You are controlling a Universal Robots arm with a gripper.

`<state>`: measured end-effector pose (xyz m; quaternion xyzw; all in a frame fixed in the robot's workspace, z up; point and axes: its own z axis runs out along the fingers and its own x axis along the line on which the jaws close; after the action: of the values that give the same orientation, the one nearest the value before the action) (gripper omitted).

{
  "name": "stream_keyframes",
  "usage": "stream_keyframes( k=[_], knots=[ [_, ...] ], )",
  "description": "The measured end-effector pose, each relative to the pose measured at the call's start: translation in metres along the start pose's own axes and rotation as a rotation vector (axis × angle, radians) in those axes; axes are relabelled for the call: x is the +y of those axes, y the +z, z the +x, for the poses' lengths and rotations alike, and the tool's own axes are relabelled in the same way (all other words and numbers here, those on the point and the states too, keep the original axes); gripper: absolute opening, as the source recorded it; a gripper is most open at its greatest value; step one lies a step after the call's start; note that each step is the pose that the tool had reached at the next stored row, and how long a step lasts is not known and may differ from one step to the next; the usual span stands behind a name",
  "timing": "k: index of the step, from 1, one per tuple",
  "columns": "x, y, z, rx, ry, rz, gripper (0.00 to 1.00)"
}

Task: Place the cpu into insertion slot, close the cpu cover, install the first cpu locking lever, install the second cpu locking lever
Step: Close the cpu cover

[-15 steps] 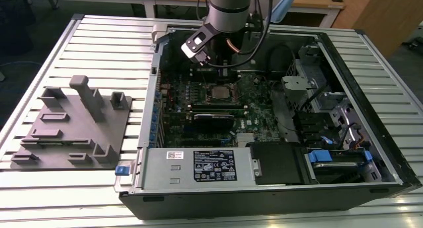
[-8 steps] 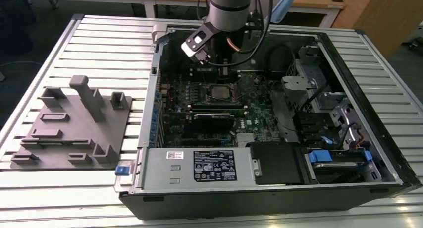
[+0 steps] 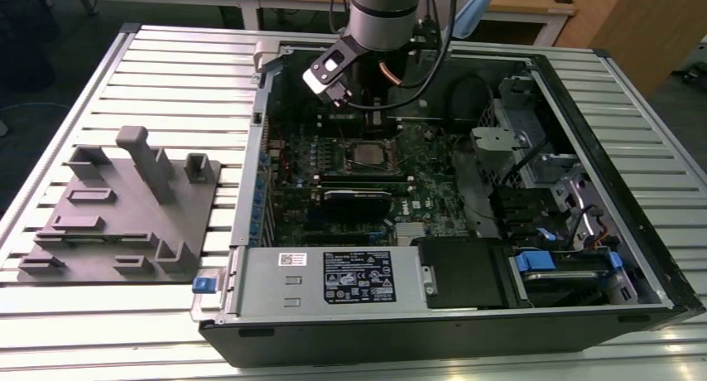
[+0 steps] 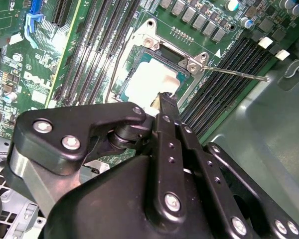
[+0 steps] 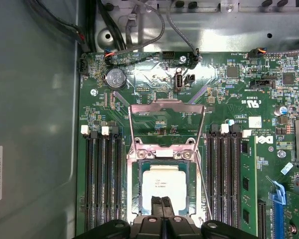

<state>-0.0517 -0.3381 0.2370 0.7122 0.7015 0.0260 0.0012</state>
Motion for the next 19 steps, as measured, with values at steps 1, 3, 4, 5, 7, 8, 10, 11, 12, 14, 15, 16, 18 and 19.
stream_keyframes(
  k=[1, 3, 4, 5, 7, 8, 10, 11, 12, 14, 15, 16, 18, 19],
  knots=[
    [0.0000, 0.0000, 0.0000, 0.0000, 0.000, 0.0000, 0.11],
    [0.0000, -0.0003, 0.0000, -0.0002, 0.000, 0.0002, 0.11],
    [0.0000, -0.0005, 0.0000, -0.0002, 0.000, 0.0002, 0.11],
    [0.0001, -0.0018, 0.0001, 0.0000, 0.000, 0.0000, 0.11],
    [0.0001, -0.0022, 0.0001, 0.0000, 0.000, 0.0000, 0.11],
    [0.0001, -0.0022, 0.0001, 0.0000, 0.000, 0.0000, 0.11],
    [0.0001, -0.0032, 0.0000, -0.0005, 0.000, 0.0003, 0.11],
    [0.0001, -0.0039, 0.0001, -0.0002, 0.000, 0.0001, 0.11],
    [0.0002, -0.0042, 0.0001, 0.0001, 0.000, -0.0002, 0.11],
    [0.0002, -0.0053, 0.0002, 0.0001, 0.000, -0.0001, 0.11],
    [0.0002, -0.0058, 0.0002, 0.0001, 0.000, -0.0002, 0.11],
    [0.0002, -0.0062, 0.0002, 0.0001, 0.000, -0.0002, 0.11],
    [0.0002, -0.0066, 0.0003, 0.0004, 0.000, -0.0003, 0.11],
    [0.0002, -0.0067, 0.0003, 0.0004, 0.000, -0.0004, 0.11]
  ],
)
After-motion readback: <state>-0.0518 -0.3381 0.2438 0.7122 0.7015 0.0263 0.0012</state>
